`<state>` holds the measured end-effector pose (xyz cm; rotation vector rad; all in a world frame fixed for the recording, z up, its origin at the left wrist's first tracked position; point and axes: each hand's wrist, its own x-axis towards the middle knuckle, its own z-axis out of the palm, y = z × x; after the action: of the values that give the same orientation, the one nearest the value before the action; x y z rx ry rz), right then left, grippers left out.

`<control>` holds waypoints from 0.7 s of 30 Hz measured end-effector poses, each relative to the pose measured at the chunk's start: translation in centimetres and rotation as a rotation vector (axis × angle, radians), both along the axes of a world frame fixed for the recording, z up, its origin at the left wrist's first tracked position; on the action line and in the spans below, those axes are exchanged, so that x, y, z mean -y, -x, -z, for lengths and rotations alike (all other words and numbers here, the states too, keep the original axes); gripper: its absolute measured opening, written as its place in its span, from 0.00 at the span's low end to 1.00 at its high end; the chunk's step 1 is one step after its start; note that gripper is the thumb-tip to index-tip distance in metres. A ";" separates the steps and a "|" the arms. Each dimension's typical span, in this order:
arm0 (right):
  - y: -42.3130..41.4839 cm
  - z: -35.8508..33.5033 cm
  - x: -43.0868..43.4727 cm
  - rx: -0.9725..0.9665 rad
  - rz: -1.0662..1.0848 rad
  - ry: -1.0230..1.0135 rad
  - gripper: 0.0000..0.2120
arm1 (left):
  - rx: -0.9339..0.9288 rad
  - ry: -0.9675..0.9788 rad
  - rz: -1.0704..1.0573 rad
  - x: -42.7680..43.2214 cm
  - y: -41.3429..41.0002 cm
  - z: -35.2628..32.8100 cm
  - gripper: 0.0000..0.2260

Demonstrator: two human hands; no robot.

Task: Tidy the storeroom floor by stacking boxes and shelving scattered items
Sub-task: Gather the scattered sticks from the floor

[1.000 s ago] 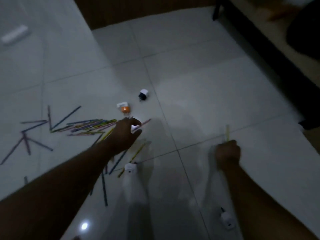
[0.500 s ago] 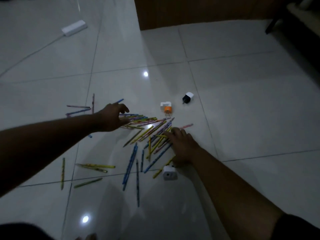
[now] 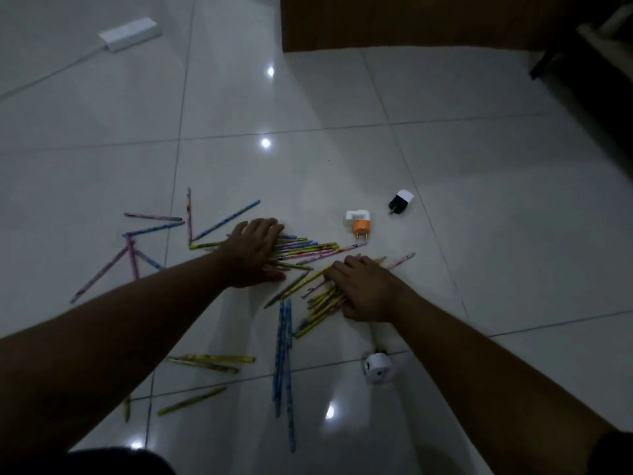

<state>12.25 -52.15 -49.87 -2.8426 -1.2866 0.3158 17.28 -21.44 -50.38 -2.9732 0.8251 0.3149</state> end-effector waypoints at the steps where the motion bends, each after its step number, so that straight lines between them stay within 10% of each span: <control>1: 0.3 0.2 0.0 -0.008 0.013 -0.021 0.26 | 0.015 -0.027 0.046 0.4 -0.3 0.5 0.45; 12: 2.5 1.8 -0.1 0.074 0.153 0.030 0.17 | 0.172 0.067 0.233 2.5 -0.4 1.7 0.18; 21: 3.9 1.6 0.0 0.072 0.241 -0.009 0.15 | 0.207 0.129 0.202 3.9 0.6 2.6 0.16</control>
<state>8.36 -52.14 -51.47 -2.9836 -0.9352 0.2049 16.72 -25.30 -53.00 -2.9339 1.1442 -0.0557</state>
